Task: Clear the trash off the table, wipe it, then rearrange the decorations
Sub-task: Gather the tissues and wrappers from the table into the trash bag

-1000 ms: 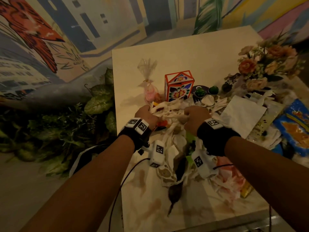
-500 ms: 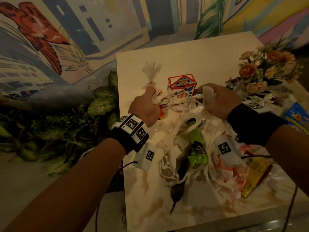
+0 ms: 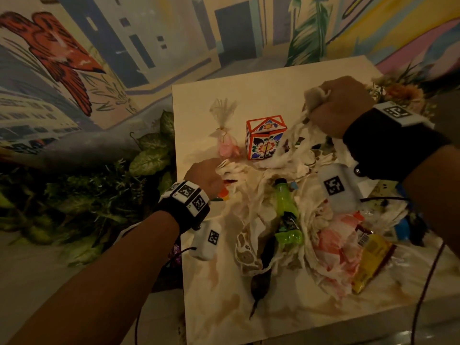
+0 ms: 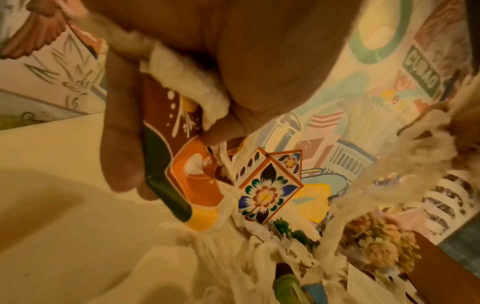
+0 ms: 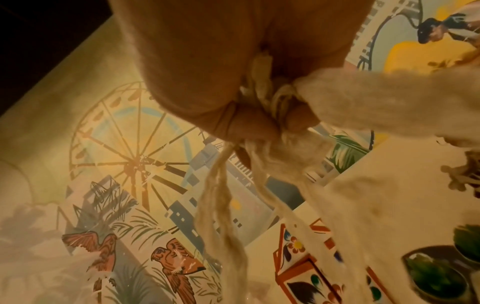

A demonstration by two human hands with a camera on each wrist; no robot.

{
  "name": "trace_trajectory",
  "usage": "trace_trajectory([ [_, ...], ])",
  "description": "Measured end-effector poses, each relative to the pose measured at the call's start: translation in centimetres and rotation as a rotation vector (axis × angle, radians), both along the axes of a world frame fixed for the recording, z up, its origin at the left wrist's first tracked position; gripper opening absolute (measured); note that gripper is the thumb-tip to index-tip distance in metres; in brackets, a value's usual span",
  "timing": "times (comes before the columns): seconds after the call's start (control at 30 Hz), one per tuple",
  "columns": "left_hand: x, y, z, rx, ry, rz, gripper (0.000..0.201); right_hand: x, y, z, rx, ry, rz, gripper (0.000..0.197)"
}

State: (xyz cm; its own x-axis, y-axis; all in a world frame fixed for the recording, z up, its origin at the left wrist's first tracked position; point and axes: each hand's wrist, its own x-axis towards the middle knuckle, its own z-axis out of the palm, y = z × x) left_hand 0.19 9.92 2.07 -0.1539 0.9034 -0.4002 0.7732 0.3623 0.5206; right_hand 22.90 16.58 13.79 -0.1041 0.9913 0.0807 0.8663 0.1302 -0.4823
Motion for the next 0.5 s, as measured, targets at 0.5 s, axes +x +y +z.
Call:
trace_trajectory([
  [0.5,-5.5,-2.6,5.9,0.324,-0.424,0.313,0.024,-4.2,0.2,1.2,-0.068,-0.045,0.048,0.015],
])
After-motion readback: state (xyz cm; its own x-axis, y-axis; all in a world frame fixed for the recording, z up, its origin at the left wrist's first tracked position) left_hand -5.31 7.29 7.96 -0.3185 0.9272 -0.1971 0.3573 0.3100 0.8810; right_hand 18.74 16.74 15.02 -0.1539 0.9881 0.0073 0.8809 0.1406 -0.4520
